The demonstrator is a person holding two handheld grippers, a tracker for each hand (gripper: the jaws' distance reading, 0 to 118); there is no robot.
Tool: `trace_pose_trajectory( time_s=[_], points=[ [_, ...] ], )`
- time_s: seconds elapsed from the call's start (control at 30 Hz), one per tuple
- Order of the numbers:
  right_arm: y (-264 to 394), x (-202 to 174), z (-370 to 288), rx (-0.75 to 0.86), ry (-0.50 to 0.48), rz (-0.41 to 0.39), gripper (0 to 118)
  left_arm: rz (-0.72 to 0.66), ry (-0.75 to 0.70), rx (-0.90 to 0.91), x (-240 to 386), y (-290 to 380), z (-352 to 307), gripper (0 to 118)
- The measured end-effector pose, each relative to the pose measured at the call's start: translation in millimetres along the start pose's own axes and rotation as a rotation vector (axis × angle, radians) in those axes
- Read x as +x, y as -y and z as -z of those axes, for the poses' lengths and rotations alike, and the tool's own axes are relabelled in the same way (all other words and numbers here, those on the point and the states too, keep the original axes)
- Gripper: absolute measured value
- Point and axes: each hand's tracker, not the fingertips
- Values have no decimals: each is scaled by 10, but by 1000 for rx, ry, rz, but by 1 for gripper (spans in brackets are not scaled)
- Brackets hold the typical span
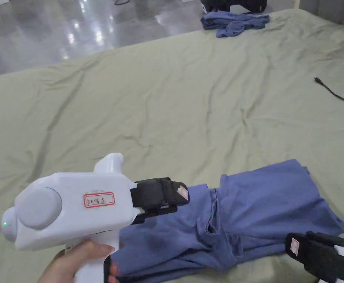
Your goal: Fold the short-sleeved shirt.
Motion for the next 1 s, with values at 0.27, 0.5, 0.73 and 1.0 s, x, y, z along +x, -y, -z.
trace_pose_trajectory(
  time_s=[0.27,0.5,0.73,1.0],
  points=[
    [-2,-129,24,-5,-43,-46,9,-15,37,-155,93,354,505,6],
    [5,-121,-32,-5,-27,-58,9,35,107,-241,373,472,971,5],
    [3,-132,-136,5,5,-53,9,-37,156,-206,168,393,654,6],
    [-45,-288,-76,-7,19,-93,9,-242,144,44,-634,419,-509,100]
  ],
)
